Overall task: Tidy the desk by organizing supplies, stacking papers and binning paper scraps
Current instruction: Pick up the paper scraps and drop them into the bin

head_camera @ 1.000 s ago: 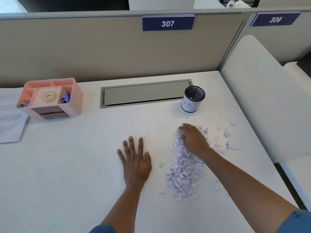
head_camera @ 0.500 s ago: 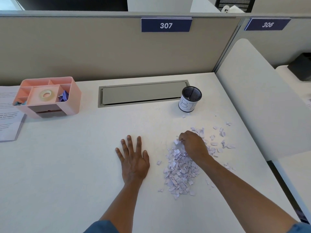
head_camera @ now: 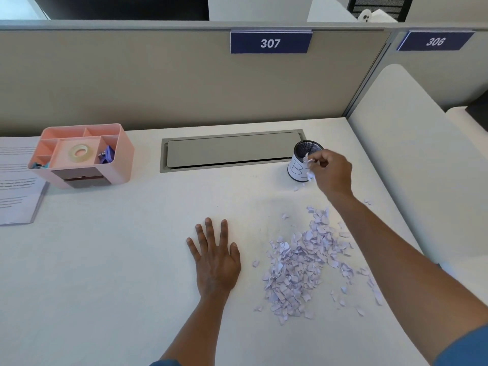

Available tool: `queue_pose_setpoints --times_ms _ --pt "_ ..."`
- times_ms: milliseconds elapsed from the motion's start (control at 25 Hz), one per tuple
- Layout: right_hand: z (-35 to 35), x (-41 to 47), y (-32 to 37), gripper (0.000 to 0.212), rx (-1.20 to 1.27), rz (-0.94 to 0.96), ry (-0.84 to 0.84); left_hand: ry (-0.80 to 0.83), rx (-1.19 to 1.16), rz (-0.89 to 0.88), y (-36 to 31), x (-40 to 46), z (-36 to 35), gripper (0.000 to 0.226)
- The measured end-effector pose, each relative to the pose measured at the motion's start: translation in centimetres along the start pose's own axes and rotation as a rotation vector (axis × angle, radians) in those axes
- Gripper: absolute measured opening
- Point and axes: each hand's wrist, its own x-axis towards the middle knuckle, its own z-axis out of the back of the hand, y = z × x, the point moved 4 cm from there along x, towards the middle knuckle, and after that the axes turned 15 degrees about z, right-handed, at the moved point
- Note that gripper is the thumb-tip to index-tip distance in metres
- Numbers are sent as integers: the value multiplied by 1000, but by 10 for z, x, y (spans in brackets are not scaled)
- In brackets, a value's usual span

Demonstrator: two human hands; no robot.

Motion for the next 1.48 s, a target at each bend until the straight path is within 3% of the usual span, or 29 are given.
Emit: queue_pose_setpoints --times_ms 360,760,920,1000,1080,1200,1320,1480 --pt "-8 60 -8 8 -102 38 37 -2 5 0 0 1 0 65" --pt "-10 57 -11 28 -125 29 63 8 15 9 1 2 -1 64" --pt "-7 26 15 26 -56 156 7 10 9 11 1 2 -1 64" --pt "-24 -16 21 22 -14 193 131 15 3 11 0 2 -1 65" --pt "-51 -69 16 20 -35 141 377 16 5 9 0 2 -1 65" --pt "-80 -136 7 31 -301 125 678 8 6 8 1 1 0 65" --pt "-87 -175 15 40 -425 220 721 9 16 10 2 1 -1 65" --pt "-77 -199 22 47 -377 281 756 13 24 6 1 1 0 65"
